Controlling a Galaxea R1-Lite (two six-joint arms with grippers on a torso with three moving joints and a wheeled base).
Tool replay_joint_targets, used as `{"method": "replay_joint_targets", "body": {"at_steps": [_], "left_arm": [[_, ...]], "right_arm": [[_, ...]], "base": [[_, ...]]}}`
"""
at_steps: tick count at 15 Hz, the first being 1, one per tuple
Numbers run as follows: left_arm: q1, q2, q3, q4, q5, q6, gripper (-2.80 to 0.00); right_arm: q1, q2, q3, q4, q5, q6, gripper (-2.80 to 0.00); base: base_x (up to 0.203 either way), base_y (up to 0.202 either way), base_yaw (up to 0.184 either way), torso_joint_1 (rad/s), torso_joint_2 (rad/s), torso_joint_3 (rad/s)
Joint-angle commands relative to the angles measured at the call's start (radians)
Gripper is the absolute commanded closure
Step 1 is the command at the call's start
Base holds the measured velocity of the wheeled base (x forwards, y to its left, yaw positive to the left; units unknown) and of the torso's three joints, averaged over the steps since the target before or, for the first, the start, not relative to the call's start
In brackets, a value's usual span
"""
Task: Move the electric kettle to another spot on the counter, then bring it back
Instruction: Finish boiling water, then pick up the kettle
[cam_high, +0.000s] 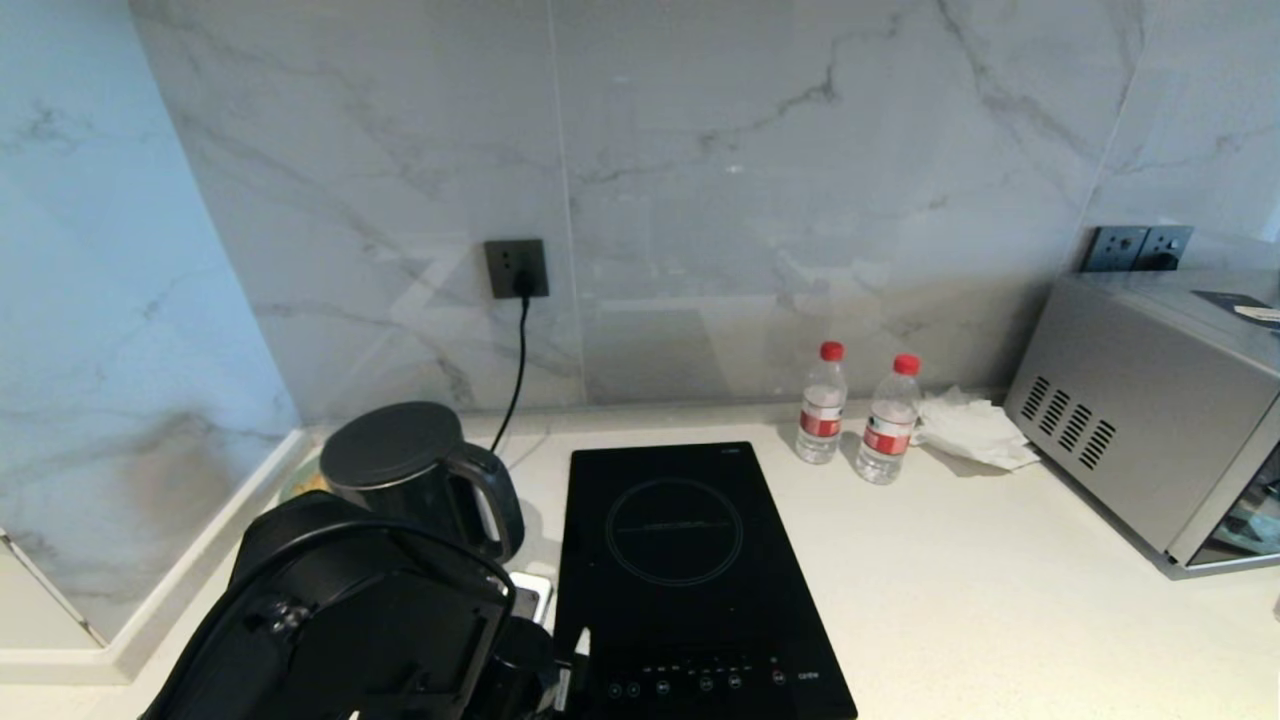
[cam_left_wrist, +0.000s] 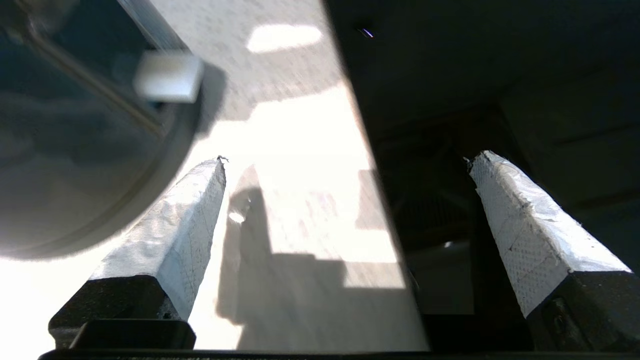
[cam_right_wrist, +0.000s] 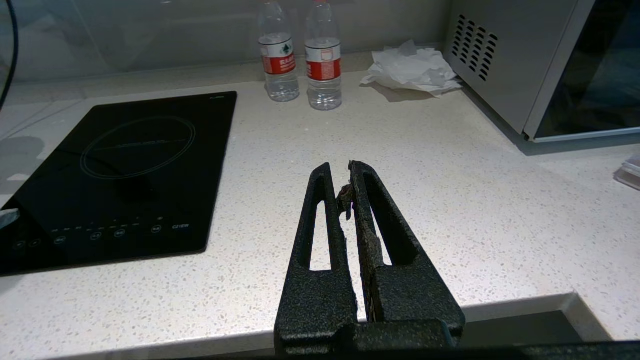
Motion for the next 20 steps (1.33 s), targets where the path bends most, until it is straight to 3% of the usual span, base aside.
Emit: {"method": "replay_joint_targets", "body": {"at_steps": [1, 4, 7, 11, 20], "left_arm": [[-0.043, -0.003, 0.021, 0.006, 0.02, 0.0, -2.8], [-0.075, -0.055, 0.048, 0.006, 0.036, -0.003, -2.8], [-0.099, -0.133, 0.126, 0.006, 0.036, -0.055, -2.8], [-0.095, -0.255, 0.183, 0.006, 0.036, -0.069, -2.8], [0.01, -0.405, 0.183, 0.006, 0.024, -0.072, -2.8]], "right_arm": [[0.0, 0.0, 0.0, 0.0, 0.0, 0.0, 0.0], [0.0, 0.0, 0.0, 0.0, 0.0, 0.0, 0.0], [0.0, 0.0, 0.0, 0.0, 0.0, 0.0, 0.0], [0.0, 0.0, 0.0, 0.0, 0.001, 0.0, 0.0], [0.0, 0.0, 0.0, 0.0, 0.0, 0.0, 0.0]], "base": [[0.0, 0.0, 0.0, 0.0, 0.0, 0.0], [0.0, 0.0, 0.0, 0.0, 0.0, 0.0], [0.0, 0.0, 0.0, 0.0, 0.0, 0.0], [0.0, 0.0, 0.0, 0.0, 0.0, 0.0], [0.0, 0.0, 0.0, 0.0, 0.0, 0.0]]}}
